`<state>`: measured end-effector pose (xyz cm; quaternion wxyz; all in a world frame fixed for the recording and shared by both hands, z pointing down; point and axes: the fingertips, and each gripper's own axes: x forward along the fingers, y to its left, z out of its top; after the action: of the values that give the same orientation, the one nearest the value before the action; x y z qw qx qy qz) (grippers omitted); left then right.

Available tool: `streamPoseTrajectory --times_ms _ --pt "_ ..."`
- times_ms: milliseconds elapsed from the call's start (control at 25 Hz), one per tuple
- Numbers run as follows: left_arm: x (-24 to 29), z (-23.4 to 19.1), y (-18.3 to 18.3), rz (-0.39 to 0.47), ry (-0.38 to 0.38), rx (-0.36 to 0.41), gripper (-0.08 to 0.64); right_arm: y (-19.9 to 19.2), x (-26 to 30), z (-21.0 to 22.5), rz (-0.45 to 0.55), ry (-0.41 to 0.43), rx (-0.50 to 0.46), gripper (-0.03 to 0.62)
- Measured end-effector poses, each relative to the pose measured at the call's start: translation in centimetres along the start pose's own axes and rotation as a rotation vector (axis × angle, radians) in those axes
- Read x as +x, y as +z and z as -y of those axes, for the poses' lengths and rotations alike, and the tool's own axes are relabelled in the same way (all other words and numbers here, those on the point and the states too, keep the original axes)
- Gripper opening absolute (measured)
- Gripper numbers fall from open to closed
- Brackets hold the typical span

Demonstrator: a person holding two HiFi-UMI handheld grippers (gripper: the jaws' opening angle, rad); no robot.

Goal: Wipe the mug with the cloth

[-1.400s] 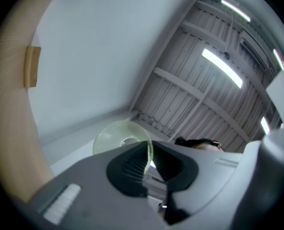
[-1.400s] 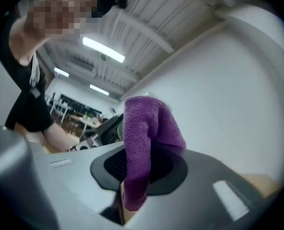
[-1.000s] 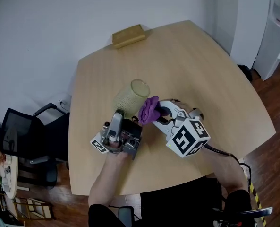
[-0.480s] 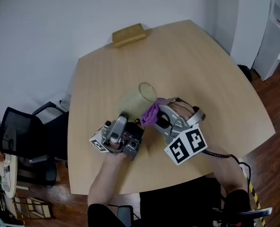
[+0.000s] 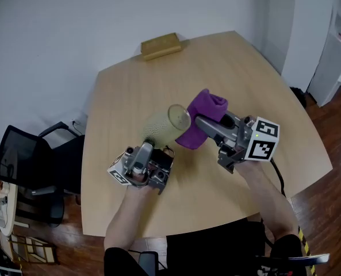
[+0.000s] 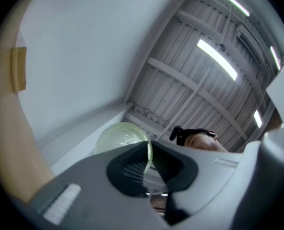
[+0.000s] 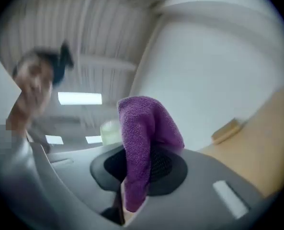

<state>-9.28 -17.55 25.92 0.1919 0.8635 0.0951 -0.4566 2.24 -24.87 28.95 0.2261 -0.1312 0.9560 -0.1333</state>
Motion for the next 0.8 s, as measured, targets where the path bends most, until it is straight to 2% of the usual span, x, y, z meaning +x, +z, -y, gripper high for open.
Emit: streamPoseTrajectory --times_ms 80,120,200,280,640,720,800 --pt "-0.1 0.1 -0.4 -0.021 0.000 -0.006 0.043 2.2 -0.7 -0.1 0.215 0.164 0.343 0.053" --pt "0.0 0.1 -0.7 -0.034 -0.002 -0.009 0.043 2.4 -0.6 -0.5 0.267 0.241 0.470 0.054" --pt "0.6 0.2 -1.6 -0.064 -0.011 -0.011 0.043 1.8 0.1 -1.6 0.290 0.358 0.646 0.054" --pt "1.4 0.4 -2.2 -0.083 -0.024 -0.013 0.043 0.6 0.7 -2.1 0.277 0.407 0.750 0.052" --pt "1.8 0.9 -3.1 -0.124 -0.038 0.026 0.049 -7.1 2.8 -1.7 0.007 0.253 0.832 0.052" --pt "1.1 0.6 -2.2 -0.076 -0.033 0.030 0.044 -6.6 2.4 -1.4 0.012 0.240 0.827 0.053" --pt "-0.1 0.5 -0.9 -0.013 -0.030 0.041 0.043 -3.8 1.3 -0.9 0.126 0.280 0.822 0.054"
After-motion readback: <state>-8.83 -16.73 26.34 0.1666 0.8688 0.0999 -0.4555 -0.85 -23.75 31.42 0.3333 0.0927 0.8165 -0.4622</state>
